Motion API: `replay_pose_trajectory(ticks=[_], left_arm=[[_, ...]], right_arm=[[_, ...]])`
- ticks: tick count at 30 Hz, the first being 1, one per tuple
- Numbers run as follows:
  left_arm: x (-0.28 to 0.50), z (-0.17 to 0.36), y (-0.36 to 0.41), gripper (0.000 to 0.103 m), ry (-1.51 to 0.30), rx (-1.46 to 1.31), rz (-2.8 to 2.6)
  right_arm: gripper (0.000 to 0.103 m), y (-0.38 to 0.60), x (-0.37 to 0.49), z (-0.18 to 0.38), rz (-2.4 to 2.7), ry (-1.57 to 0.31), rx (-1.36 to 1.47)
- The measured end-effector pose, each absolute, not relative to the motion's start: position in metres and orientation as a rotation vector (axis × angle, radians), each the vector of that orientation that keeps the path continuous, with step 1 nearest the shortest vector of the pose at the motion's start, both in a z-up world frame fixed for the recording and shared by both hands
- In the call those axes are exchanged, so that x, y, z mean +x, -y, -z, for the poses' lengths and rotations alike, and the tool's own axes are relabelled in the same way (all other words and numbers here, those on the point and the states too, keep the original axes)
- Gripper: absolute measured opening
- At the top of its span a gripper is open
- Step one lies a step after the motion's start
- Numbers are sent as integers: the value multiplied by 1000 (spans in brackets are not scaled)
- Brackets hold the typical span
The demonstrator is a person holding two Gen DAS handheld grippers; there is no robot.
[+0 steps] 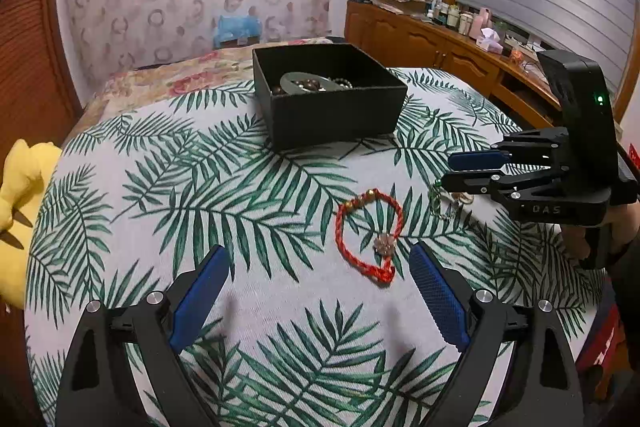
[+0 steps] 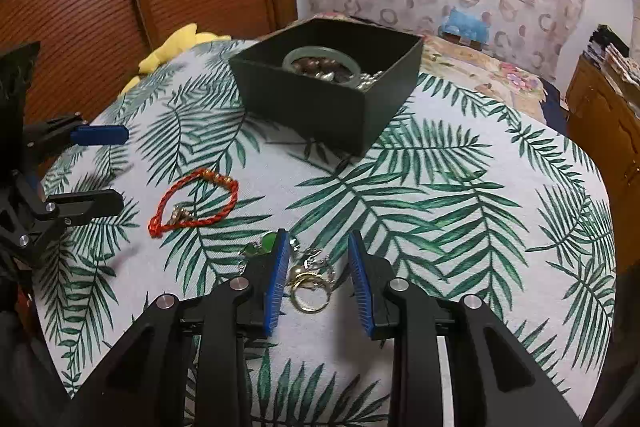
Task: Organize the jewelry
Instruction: 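Grasp the red bracelet with the left gripper while the right grasps the green chain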
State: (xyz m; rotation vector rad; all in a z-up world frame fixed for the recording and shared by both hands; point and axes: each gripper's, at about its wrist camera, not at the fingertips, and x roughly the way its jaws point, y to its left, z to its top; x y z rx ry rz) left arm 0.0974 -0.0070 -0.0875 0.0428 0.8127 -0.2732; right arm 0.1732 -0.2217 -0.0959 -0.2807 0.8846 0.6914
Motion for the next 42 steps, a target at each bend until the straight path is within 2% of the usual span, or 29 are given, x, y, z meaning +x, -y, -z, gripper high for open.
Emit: replay_pose_trajectory(ticks=[5,7,8,9,13,16,18,22,27,31,37,38,39,40,41,42], left_arm=[[97,91,9,88,-831,56,281],[97,91,9,88,-834,56,285],[97,92,9,88,-835,53,288],[98,92,9,88,-837,50,289],[104,94,11,87,-842,47,296],[114,95,13,80,-850,48,302],[120,98,13,71,-864,46,307],[132,104,16,64,-887,49,320],[144,104,21,48,-898,48,344],[151,103,29,45,-896,72,355],[161,106,37,31,-899,96,360],[162,106,37,27,-898,101,361],[163,106,38,15,-899,101,365],[164,106,37,14,-898,101,367],[163,106,37,6,-897,101,369],[162,106,36,7,-897,102,373]], right_arm=[[33,217,176,97,-679,-883,-285],[20,212,177,96,-666,-878,-305],[9,212,177,96,-666,-878,-305],[5,211,177,96,-664,-874,-317],[5,208,174,94,-667,-851,-337],[5,210,168,82,-671,-801,-316],[5,212,165,74,-670,-769,-302],[5,218,165,58,-682,-743,-244],[5,226,167,44,-685,-716,-205],[5,231,169,33,-670,-696,-196],[5,234,168,26,-659,-683,-211],[5,234,167,25,-659,-680,-214],[5,234,166,25,-659,-678,-216],[5,233,165,24,-660,-677,-218],[5,233,164,24,-660,-676,-219],[5,232,163,24,-661,-675,-222]])
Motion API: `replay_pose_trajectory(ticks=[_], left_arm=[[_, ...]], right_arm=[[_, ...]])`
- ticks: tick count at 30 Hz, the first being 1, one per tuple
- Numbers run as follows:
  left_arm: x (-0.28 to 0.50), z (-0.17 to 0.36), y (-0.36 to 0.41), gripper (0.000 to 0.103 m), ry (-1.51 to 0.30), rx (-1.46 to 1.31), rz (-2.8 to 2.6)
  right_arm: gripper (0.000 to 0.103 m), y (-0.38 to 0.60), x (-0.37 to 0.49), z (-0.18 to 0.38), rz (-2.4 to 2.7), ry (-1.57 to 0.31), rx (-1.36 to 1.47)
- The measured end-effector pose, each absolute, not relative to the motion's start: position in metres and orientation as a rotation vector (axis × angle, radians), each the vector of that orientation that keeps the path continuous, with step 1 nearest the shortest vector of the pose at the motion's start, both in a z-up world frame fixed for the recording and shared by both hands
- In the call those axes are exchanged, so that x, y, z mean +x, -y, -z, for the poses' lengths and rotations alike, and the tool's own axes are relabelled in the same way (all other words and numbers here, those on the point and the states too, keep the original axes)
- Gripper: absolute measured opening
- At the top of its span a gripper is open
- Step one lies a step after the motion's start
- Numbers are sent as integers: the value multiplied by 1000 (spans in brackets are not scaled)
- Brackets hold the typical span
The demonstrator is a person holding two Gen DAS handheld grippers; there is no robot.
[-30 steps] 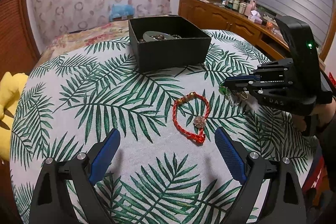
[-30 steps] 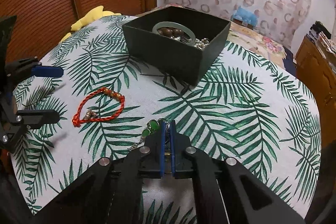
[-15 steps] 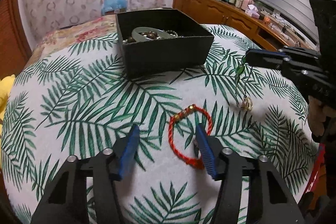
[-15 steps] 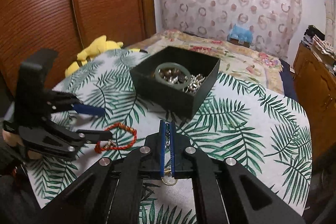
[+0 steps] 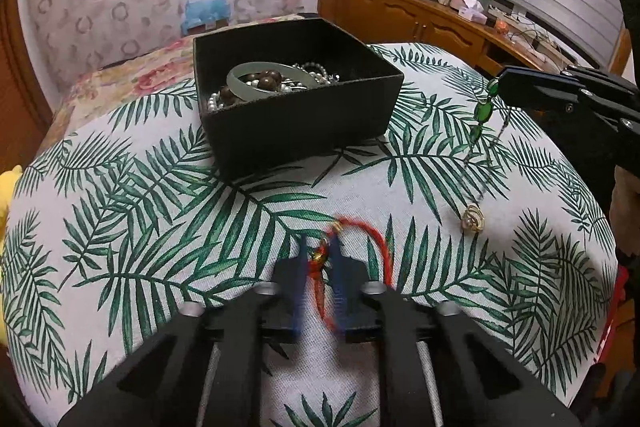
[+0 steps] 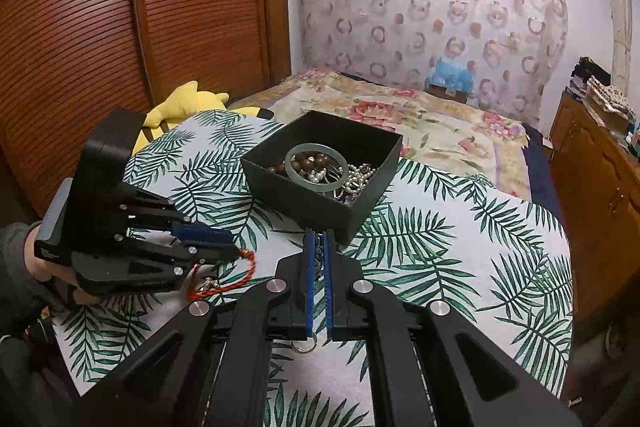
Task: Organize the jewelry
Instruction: 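Grasp the red bracelet with the left gripper while the right grasps the green chain, then carry the red bracelet and green chain into the black box and release both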
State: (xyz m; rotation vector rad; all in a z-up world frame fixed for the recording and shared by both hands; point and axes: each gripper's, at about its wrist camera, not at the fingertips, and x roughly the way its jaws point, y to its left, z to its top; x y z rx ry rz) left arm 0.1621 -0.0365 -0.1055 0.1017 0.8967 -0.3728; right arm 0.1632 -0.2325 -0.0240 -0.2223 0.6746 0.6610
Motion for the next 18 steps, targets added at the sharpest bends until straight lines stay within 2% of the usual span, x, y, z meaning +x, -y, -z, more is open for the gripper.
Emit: replay_pose_trajectory(ticks=[18], left_arm=[[129,45,36,7,-712,67,371]], right_arm=[[5,221,154,3,-674,-612,-237]])
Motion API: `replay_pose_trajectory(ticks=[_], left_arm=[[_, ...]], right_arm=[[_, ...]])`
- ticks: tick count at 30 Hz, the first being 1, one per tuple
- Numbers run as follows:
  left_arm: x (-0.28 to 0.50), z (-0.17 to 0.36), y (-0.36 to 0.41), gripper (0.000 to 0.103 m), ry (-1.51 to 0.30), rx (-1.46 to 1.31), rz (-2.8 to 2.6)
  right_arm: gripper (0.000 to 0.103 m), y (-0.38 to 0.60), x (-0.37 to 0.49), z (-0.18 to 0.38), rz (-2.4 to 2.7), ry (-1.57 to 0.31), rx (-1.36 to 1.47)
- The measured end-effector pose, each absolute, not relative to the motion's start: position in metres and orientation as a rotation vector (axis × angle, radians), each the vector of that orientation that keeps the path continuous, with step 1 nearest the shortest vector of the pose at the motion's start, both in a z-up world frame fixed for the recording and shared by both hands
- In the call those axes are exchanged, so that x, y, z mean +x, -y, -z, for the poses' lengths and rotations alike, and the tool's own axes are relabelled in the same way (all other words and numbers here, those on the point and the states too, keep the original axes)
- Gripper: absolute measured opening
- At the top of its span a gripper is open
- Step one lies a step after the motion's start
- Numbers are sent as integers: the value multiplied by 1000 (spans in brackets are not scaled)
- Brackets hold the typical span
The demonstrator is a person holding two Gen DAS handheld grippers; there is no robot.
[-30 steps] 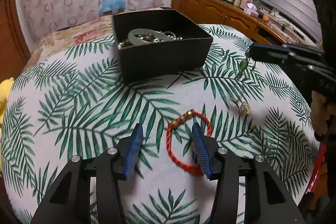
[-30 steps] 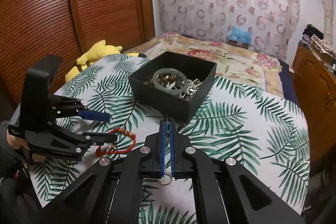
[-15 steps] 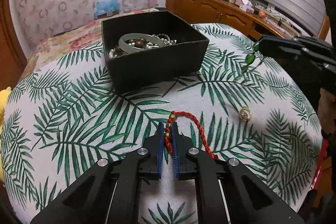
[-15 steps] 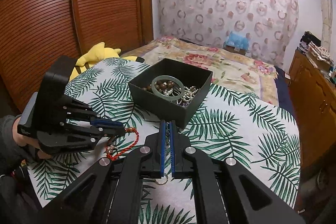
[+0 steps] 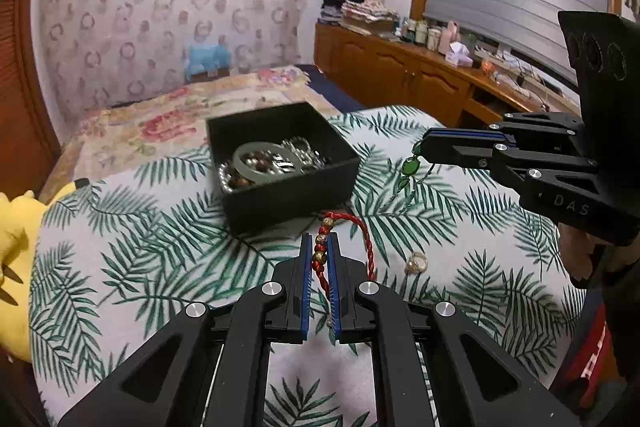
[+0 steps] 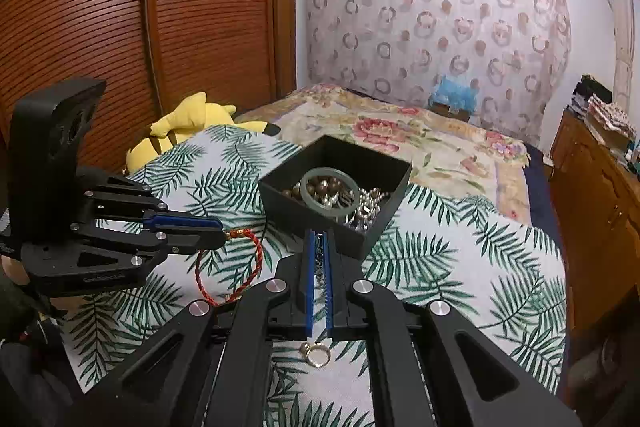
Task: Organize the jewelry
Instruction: 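Carry the red bracelet and green chain into the black box and release both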
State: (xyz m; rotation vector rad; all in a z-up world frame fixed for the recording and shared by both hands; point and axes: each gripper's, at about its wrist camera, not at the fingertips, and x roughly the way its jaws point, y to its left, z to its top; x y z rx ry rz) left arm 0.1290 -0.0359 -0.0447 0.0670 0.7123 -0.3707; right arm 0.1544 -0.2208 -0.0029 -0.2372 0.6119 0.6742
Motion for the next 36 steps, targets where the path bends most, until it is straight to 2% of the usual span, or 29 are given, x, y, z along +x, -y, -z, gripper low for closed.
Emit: replay_pose_trajectory(ticks=[20,36], left_arm=[[131,11,9,7,-620,41,303],[159,7,3,7,-626,66,256]], right_arm=[[5,188,220,-38,-622,-591,-253],[8,175,260,-8,-604,-684,-202]])
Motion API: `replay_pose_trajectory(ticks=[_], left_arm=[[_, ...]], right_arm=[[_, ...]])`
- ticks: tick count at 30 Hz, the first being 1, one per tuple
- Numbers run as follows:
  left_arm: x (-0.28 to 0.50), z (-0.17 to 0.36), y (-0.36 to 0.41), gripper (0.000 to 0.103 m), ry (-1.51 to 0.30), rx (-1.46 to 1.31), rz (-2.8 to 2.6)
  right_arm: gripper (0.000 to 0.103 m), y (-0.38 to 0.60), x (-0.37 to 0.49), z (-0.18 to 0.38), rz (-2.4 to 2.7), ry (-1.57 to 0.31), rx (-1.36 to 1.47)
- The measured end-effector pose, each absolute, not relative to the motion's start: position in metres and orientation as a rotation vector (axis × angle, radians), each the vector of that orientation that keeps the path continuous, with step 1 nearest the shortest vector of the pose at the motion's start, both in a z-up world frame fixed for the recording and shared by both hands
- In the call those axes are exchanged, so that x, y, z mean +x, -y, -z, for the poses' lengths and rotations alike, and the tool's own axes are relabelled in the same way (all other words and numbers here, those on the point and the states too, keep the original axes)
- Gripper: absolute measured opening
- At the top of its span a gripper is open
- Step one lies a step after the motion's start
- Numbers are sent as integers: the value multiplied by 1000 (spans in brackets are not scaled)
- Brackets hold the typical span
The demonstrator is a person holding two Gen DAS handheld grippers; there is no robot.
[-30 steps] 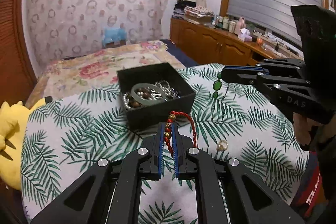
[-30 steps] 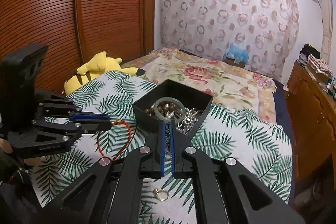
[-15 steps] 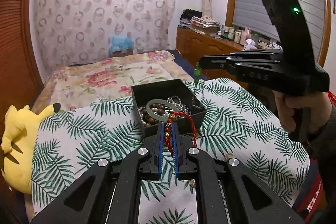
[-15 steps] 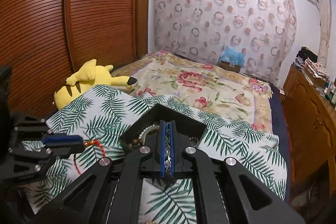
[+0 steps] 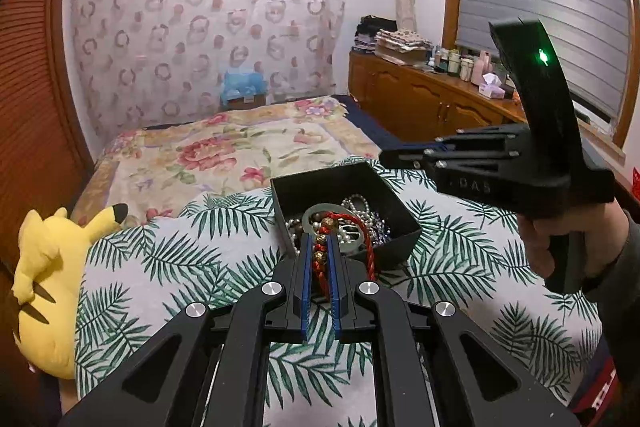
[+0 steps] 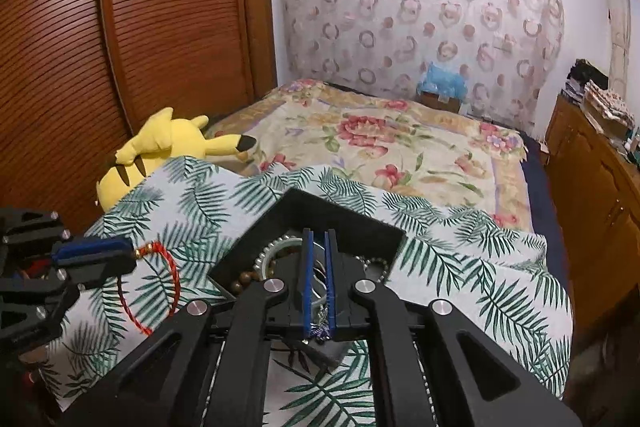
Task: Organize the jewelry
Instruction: 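Carry the red bracelet and green chain into the black box and release both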
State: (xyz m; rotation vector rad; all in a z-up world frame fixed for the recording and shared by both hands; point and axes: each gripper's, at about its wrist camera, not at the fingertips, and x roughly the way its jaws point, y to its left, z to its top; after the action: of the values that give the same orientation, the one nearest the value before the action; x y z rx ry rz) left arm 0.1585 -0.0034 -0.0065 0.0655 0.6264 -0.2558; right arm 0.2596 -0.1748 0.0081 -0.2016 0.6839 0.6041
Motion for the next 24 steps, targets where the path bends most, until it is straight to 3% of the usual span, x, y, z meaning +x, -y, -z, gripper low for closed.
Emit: replay_pose_trajectory(ticks=[24], left_arm=[[245,19,48,7,-676,57,244]], right_arm=[[8,247,238,45,-538,-762,-159]])
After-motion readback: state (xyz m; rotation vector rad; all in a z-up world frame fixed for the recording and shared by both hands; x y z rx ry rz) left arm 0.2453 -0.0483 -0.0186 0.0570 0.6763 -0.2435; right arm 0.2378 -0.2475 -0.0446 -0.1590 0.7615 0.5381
